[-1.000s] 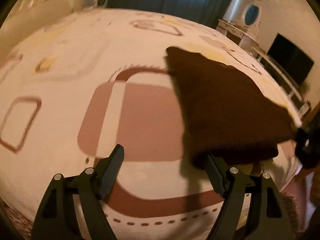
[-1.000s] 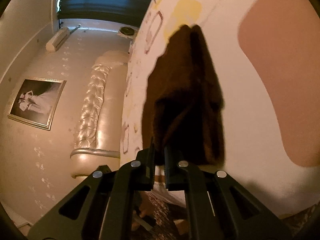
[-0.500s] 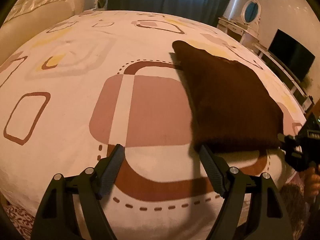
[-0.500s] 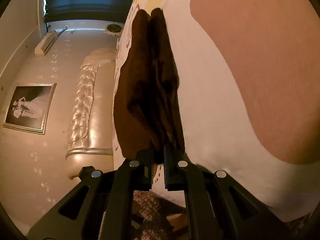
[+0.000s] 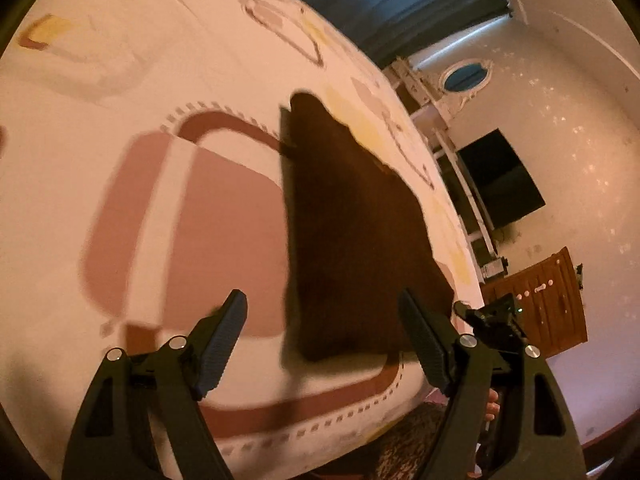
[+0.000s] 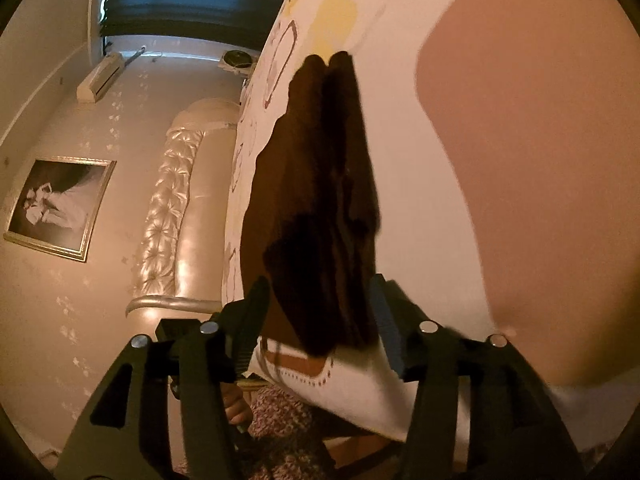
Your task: Fold small clothes
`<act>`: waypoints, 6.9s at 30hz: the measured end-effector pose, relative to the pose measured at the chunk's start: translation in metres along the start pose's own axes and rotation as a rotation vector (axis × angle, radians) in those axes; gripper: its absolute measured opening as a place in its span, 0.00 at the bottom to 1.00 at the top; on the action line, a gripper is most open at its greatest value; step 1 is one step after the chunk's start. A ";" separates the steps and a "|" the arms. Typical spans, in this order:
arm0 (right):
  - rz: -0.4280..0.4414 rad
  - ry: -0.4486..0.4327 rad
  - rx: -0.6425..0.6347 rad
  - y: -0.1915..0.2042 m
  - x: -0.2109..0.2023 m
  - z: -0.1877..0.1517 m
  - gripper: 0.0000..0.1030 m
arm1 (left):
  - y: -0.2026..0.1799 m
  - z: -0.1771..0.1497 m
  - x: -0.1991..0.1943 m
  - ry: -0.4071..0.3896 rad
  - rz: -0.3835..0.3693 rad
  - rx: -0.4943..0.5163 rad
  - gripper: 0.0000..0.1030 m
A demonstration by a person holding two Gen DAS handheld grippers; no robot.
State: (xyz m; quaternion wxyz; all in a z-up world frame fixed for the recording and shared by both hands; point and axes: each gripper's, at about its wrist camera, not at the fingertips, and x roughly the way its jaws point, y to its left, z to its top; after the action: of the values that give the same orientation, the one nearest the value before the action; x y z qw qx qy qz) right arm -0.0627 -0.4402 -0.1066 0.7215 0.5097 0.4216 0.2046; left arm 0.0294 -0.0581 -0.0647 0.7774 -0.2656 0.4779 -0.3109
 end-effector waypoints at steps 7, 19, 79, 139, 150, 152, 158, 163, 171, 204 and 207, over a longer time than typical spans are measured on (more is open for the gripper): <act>-0.026 0.021 -0.080 0.009 0.021 0.006 0.50 | -0.008 0.007 0.033 0.035 0.031 -0.039 0.74; -0.087 0.033 -0.154 -0.003 0.023 -0.006 0.10 | -0.007 -0.005 0.032 0.011 0.160 0.070 0.47; 0.005 -0.056 -0.080 0.001 0.042 0.100 0.49 | -0.008 0.069 0.063 0.053 0.111 0.162 0.68; -0.069 0.117 -0.087 0.002 0.047 0.008 0.16 | -0.015 -0.011 0.015 0.070 0.231 0.106 0.50; -0.063 0.088 -0.096 -0.002 0.047 0.002 0.14 | -0.024 -0.021 0.027 0.039 0.341 0.219 0.44; -0.063 0.090 -0.094 -0.006 0.048 0.005 0.14 | -0.025 -0.022 0.027 0.037 0.344 0.225 0.44; -0.045 0.084 -0.060 -0.009 0.046 0.003 0.14 | -0.028 -0.030 0.022 0.028 0.343 0.236 0.44; -0.049 0.074 -0.026 -0.016 0.034 0.001 0.14 | -0.031 -0.035 0.018 0.028 0.347 0.243 0.45; -0.086 0.061 0.015 -0.020 0.019 -0.016 0.19 | -0.046 -0.052 0.015 0.030 0.417 0.300 0.54; -0.814 -0.237 -0.562 0.096 0.029 -0.100 0.75 | -0.083 -0.084 -0.016 -0.124 0.629 0.343 0.84; -0.831 -0.236 -0.590 0.095 0.033 -0.099 0.76 | -0.081 -0.083 -0.017 -0.128 0.640 0.326 0.84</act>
State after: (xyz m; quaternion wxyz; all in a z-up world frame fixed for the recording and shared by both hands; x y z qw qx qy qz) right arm -0.1123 -0.3225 -0.0461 0.8974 0.0941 0.4284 -0.0479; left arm -0.0708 -0.1091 -0.0311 0.8959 0.0059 0.4313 -0.1065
